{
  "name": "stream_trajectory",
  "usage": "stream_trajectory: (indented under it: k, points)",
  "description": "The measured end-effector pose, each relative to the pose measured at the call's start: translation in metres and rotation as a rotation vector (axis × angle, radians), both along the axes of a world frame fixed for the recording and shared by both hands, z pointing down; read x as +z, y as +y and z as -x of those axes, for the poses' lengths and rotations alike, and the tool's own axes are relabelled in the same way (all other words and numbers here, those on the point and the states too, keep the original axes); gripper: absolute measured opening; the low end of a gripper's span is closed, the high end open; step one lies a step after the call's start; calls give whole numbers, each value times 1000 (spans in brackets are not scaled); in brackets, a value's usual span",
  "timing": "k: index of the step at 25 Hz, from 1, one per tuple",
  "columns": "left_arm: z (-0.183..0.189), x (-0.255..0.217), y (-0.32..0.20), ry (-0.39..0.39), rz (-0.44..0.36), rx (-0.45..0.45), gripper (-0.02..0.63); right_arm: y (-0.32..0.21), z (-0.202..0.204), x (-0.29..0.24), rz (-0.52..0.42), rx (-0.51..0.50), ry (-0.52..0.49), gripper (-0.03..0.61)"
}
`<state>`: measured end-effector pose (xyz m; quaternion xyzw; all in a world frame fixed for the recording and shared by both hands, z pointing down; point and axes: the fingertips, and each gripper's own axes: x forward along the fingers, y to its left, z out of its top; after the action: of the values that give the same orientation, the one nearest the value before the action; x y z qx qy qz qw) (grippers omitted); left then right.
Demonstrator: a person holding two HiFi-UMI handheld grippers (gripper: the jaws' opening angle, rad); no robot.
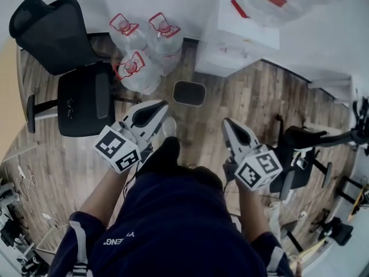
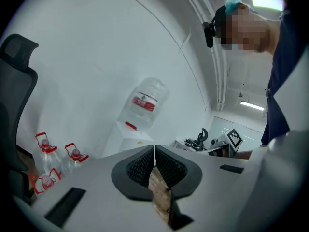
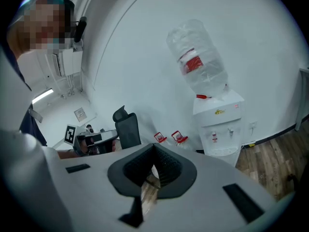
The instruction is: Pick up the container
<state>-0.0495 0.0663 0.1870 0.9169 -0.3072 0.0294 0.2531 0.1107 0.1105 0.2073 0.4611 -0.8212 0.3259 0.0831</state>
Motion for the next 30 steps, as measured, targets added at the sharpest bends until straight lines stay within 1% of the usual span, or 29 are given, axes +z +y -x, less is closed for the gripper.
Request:
stream_trajectory:
  k: [5, 9, 12, 14, 17, 20, 22, 26, 30]
  points:
    - [5, 24, -42, -16, 34, 16, 34, -41, 4, 22, 47, 20, 14, 15]
    - [8, 50, -66, -58, 55, 12, 35, -67, 2, 48, 82, 23, 32, 15]
    - [5, 80, -81, -99, 78, 7, 34, -87, -5, 80, 116, 12, 55, 15]
    - [1, 109, -90, -128, 105, -3, 35, -99, -11, 109, 144, -2, 77, 15]
    - [-4, 165, -105, -165, 148, -23, 34, -117, -22, 166, 194, -25, 115, 15]
    - [-9, 234, -123, -214, 188, -38, 35, -133, -31, 238, 258, -50, 139, 15]
    - [-12, 285, -133, -245, 223, -48, 35, -140, -37, 291, 306, -72, 162, 15]
    - [-12, 393, -142, -293, 321, -77, 35, -146, -44, 395, 409, -133, 210, 17]
    - [-12, 504, -145, -342, 396, -71, 51, -150, -52, 502, 474, -160, 260, 17]
